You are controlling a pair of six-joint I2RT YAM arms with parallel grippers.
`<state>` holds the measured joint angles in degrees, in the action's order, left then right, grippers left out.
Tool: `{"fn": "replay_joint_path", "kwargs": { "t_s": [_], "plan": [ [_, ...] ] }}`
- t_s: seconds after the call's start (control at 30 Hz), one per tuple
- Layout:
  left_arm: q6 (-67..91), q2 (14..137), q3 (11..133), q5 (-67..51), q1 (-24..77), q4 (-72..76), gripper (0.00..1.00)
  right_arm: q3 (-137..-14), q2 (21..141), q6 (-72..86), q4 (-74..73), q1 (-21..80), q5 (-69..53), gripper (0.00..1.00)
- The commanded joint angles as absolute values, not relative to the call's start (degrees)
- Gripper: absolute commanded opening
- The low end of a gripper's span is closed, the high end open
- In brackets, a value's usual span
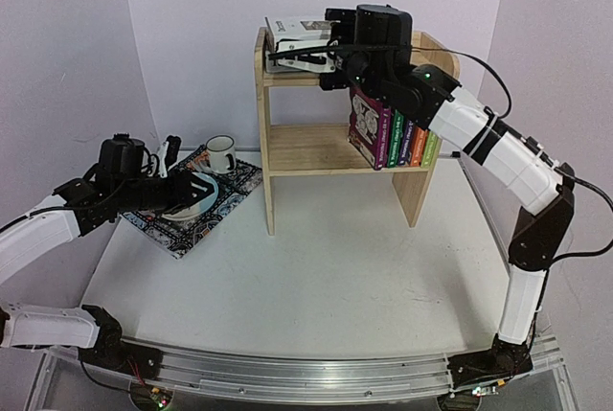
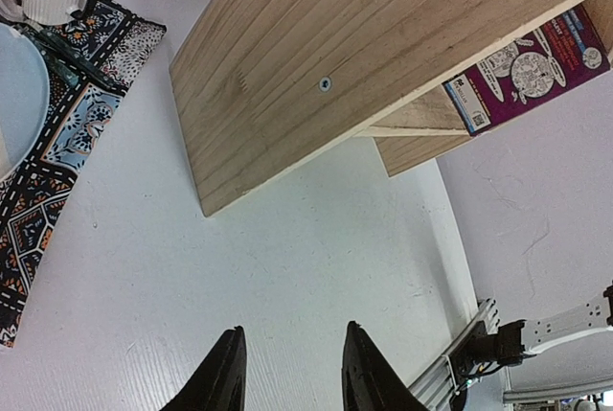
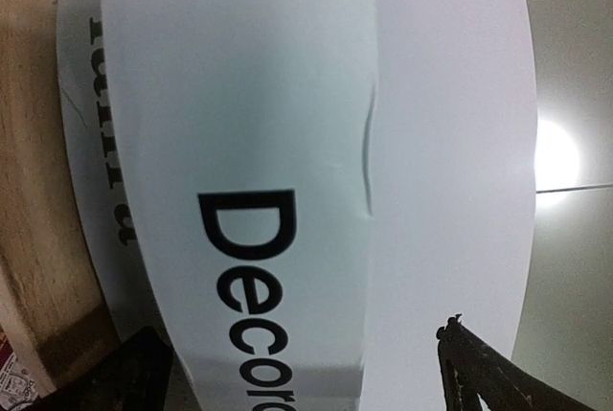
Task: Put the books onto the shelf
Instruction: Place the book on the book pile on the shelf.
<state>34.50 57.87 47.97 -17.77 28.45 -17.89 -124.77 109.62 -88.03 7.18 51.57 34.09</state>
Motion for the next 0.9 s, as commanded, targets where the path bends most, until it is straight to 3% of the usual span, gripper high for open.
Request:
{"fn": "replay_joint_path", "kwargs": {
  "t_s": [0.0,0.87],
  "plan": [
    [34.4,58.2,47.7,-18.5,28.3,-15.3,0.36,-125.8,108.3,-86.8,9.9,51.9,34.0,0.98],
    [35.5,59.3,47.6,-19.2,28.3,-14.9,0.36,-101.2,85.6,-72.2,8.2,55.3,23.8,0.98]
  ]
}}
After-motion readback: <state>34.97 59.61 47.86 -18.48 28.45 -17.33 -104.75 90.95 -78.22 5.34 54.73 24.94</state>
